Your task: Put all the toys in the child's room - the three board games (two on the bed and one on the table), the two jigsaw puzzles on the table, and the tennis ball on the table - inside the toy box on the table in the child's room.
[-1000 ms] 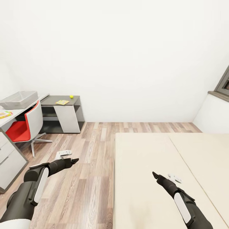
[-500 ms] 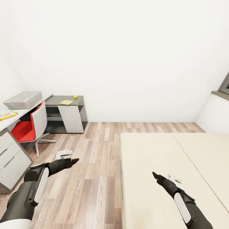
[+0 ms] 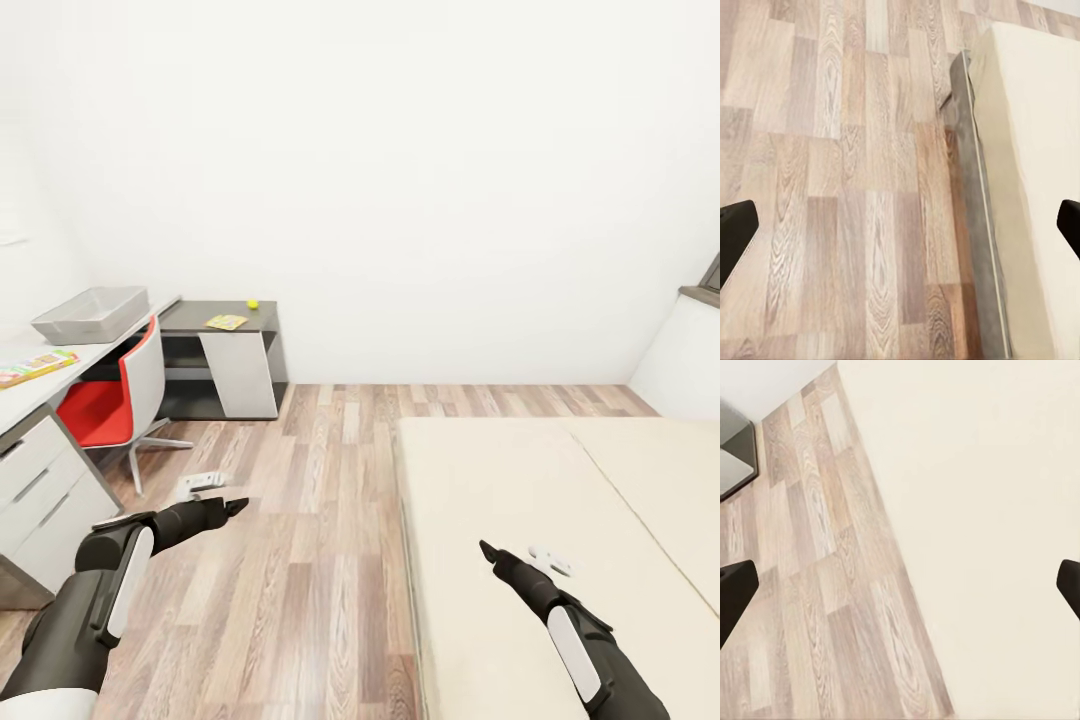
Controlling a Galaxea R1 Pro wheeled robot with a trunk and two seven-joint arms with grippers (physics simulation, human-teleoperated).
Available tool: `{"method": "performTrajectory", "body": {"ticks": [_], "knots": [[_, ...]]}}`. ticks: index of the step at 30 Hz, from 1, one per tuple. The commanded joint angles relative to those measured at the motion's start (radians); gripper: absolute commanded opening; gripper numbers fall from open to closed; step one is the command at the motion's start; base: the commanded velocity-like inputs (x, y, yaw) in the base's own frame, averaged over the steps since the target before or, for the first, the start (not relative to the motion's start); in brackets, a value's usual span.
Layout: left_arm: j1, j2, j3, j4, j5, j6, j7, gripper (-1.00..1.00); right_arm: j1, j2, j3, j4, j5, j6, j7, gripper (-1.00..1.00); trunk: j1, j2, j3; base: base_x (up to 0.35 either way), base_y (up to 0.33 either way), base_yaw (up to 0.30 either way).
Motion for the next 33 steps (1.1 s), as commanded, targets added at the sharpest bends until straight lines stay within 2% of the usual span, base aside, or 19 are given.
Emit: {"method": "performTrajectory", "body": {"ticks": [1, 28, 33], "knots": [[-0.001, 0.000, 0.001, 0.000, 0.010, 0.008, 0.002, 1.00, -0.001, 0.001, -0.003, -0.001, -0.007, 0.007, 0.004, 1.00, 0.001, -0.002, -0.002, 0.000, 0.283, 0.000], [-0.001, 0.000, 0.001, 0.000, 0.010, 0.008, 0.002, 1.00, -0.001, 0.001, -0.004, -0.006, -0.008, 0.007, 0.008, 1.00, 0.001, -0.002, -0.002, 0.000, 0.283, 0.000], [-0.001, 0.000, 0.001, 0.000, 0.010, 0.008, 0.003, 1.00, -0.001, 0.001, -0.003, -0.004, -0.008, 0.007, 0.003, 1.00, 0.001, -0.002, -0.002, 0.000, 0.283, -0.107]]}}
